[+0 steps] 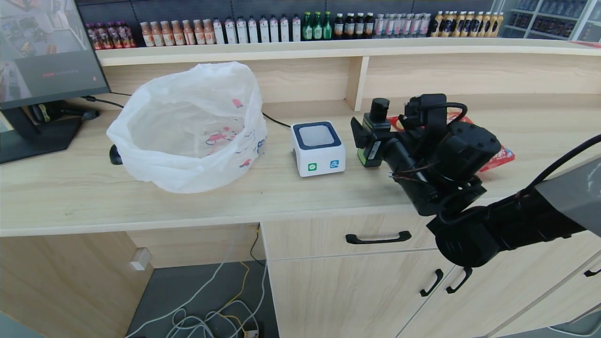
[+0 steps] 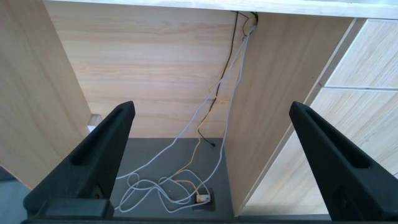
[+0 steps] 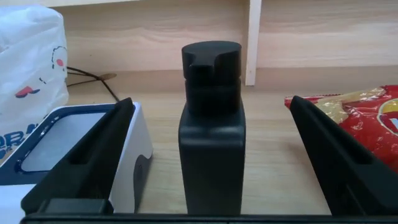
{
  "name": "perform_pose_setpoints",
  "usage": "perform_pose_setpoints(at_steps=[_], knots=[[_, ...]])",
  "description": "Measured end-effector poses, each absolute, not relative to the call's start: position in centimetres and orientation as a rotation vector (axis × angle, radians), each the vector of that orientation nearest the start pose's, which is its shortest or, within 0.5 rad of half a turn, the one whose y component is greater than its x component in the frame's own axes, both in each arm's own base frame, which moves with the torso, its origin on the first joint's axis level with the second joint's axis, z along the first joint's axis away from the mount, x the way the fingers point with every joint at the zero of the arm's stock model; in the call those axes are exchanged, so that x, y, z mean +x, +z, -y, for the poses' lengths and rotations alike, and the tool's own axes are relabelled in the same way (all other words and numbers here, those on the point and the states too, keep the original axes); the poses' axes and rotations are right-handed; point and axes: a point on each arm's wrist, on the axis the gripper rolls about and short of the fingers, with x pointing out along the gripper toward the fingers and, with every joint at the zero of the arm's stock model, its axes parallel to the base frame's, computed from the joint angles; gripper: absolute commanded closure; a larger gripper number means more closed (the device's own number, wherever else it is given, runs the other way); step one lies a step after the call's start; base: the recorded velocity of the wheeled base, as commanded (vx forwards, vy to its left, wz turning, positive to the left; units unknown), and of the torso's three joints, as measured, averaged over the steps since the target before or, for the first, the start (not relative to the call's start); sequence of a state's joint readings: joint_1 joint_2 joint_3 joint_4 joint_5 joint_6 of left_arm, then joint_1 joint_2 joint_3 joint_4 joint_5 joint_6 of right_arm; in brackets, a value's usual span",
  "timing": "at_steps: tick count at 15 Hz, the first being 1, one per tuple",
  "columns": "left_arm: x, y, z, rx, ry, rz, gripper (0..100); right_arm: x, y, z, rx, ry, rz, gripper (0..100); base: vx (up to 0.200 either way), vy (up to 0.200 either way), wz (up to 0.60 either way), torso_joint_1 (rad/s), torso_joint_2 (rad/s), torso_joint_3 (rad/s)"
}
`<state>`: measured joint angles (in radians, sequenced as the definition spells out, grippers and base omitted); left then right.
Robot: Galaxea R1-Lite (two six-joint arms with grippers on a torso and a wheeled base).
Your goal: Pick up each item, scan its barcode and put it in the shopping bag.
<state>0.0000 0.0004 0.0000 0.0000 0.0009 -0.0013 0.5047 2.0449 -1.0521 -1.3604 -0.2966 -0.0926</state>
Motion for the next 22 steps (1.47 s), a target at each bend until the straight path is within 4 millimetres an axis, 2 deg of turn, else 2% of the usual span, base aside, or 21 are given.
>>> perform_pose_setpoints(at_steps=[15, 22], knots=[[-2.3, 7.5, 0.0, -0.001, 0.001, 0.000, 0, 36.9, 18.4, -19.4, 0.072, 0.140, 0.344, 0, 0.000, 0.000, 0.00, 0.000, 0.00, 0.000], [-2.3, 7.5, 0.0, -0.001, 0.001, 0.000, 0, 37.2, 17.2, -19.2, 0.084, 0.114, 0.309, 0, 0.000, 0.000, 0.00, 0.000, 0.00, 0.000]])
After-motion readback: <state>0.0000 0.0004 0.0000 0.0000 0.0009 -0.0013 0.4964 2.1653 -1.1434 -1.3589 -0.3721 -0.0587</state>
